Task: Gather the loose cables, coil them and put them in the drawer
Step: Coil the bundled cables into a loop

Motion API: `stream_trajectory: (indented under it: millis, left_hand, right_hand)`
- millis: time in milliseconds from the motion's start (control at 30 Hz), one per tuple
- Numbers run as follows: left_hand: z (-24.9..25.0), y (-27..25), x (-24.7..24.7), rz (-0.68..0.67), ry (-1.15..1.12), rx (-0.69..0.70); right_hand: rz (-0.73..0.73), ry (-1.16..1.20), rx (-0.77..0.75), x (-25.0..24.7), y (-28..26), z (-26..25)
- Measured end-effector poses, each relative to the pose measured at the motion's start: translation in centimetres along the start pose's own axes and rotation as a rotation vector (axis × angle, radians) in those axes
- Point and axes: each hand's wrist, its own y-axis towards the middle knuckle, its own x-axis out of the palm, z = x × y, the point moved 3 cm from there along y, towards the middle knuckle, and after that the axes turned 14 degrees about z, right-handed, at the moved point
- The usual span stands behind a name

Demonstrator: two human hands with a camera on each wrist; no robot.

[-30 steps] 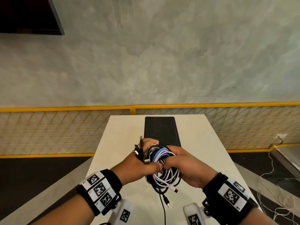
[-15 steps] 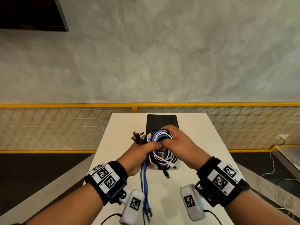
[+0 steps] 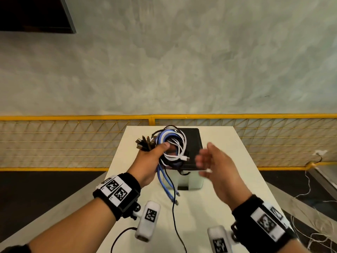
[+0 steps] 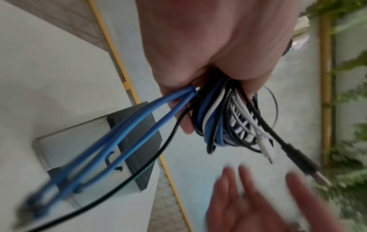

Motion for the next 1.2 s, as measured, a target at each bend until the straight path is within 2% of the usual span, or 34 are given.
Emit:
stream_trajectory:
  millis: [33,100,133,167,233,267,367,467,533,667,767,967,1067,1200]
  left_hand:
    - [0.2,0.4,-0.1,0.043,-0.036,-0.014]
    - [0.7,1.2,-0.1,0.104,-0.089,-0.02]
    - [0.7,1.3,0.1,0.114,-0.107,-0.024]
    - [0.7,1.4,0.4,0.112,-0.126,-0.032]
    - [0.5,1.0,0.9,0.093,-0.146,-0.051]
    - [0.3,0.6,1.3,0.075,-0.148,-0.066]
    - [-0.6,-0.7,1.7,0.006,-0.172,-0.134]
    - [-1.0,-1.9,1.0,-0.077,-0.102,-0.136]
    - [-0.9,-2.3,-0.1,-0.139,0.039,-0.116]
    - [-0.6,-2.9,-1.4,-0.309,0.285,-0.093]
    - [-0.1,-3.0,-1.4,-0.382,0.425,-0.062]
    - [0.2,-3.6,-1.2,-0.539,0.716,0.111]
    - [0.0,-4.5,-1.2,-0.65,0.813,0.176]
    - [-1.3,-5.2,-1.0,-0.68,0.839,0.268]
  right_hand:
    - [-0.084,0.013,0.173,0.0,-0.8,1.9]
    - [-0.353,-0.033,0.508,0.9,-3.0,6.2]
    - [-0.469,-0.054,0.622,1.5,-3.8,8.4]
    - [-0.535,-0.034,0.692,2.3,-4.2,10.1]
    - [-0.49,0.134,0.747,4.2,-4.1,11.3]
    - [-0.417,0.262,0.726,4.8,-3.5,11.0]
    - [-0.22,0.541,0.513,5.0,-1.5,7.9]
    - [-0.164,0.664,0.413,3.3,0.6,6.0]
    - [-0.162,0.576,0.433,2.6,1.0,5.6]
    - [-0.318,0.265,0.342,2.8,-0.3,3.7]
    - [-0.351,0.188,0.333,2.5,-1.2,3.1]
    - [-0.477,-0.071,0.237,1.5,-2.4,3.9]
    - [-0.575,-0.17,0.225,1.0,-2.6,4.4]
    - [-0.554,-0.301,0.246,0.8,-2.4,5.6]
